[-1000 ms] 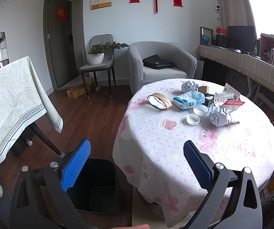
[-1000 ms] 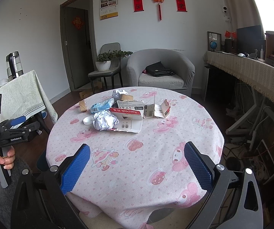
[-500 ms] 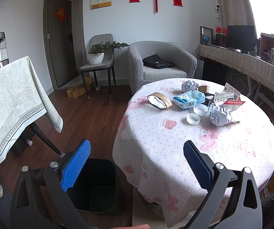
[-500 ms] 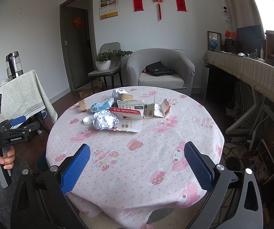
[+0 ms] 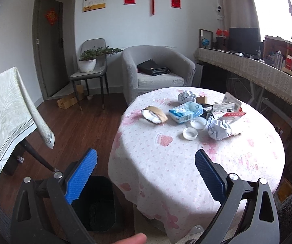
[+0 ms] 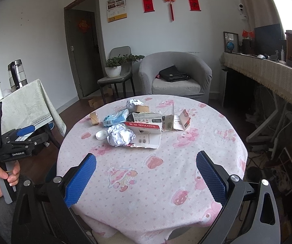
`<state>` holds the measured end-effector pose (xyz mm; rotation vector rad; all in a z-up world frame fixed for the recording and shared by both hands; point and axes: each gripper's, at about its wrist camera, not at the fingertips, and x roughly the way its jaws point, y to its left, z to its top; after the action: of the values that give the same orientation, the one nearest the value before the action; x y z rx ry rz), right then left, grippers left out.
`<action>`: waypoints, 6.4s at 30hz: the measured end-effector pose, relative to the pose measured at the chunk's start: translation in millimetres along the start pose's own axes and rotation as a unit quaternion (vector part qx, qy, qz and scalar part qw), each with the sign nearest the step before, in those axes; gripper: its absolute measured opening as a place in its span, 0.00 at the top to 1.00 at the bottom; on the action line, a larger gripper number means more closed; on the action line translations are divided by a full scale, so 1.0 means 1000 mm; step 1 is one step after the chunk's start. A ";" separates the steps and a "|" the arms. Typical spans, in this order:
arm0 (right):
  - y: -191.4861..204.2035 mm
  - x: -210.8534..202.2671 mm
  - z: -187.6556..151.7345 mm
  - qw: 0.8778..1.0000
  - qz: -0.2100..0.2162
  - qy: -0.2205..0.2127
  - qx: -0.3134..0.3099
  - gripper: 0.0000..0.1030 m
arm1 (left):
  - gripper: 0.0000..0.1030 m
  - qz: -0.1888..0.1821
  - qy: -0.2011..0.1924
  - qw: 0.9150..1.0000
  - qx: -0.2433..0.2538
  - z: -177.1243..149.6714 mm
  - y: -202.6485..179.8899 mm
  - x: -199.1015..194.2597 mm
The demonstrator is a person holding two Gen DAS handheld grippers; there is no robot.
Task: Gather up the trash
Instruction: 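Grasp the white bottle cap with the left tool while the right tool grasps crumpled white paper, then carry both items over the green bin and open the left tool to drop the cap, then open the right tool over the green bin to drop the crumpled paper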
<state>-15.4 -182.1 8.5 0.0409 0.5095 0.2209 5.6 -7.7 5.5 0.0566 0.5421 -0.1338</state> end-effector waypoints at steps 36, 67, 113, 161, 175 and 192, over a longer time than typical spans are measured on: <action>0.012 0.134 0.036 0.982 0.125 0.139 0.002 0.27 | 0.53 -0.169 0.112 0.972 0.121 0.039 -0.067 0.126; 0.062 0.174 0.048 0.980 0.099 0.173 0.022 0.52 | 0.69 -0.149 0.097 0.984 0.017 0.031 0.046 0.109; 0.313 0.252 0.050 0.944 0.245 0.211 -0.074 0.52 | 0.69 0.033 0.296 0.948 -0.114 -0.113 0.267 0.124; 0.386 0.374 -0.078 0.895 0.159 0.394 -0.137 0.52 | 0.66 0.032 0.148 0.977 -0.150 -0.045 0.302 0.036; 0.371 0.361 -0.075 0.897 0.157 0.383 -0.155 0.37 | 0.69 0.015 0.100 0.984 -0.148 -0.009 0.281 0.013; 0.343 0.273 0.010 0.933 0.219 0.250 -0.137 0.44 | 0.69 -0.008 0.046 0.990 -0.130 0.038 0.240 0.008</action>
<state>153.1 213.0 -81.7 -0.1809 0.9724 0.7516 65.5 225.5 38.4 -0.1965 0.6489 -0.0760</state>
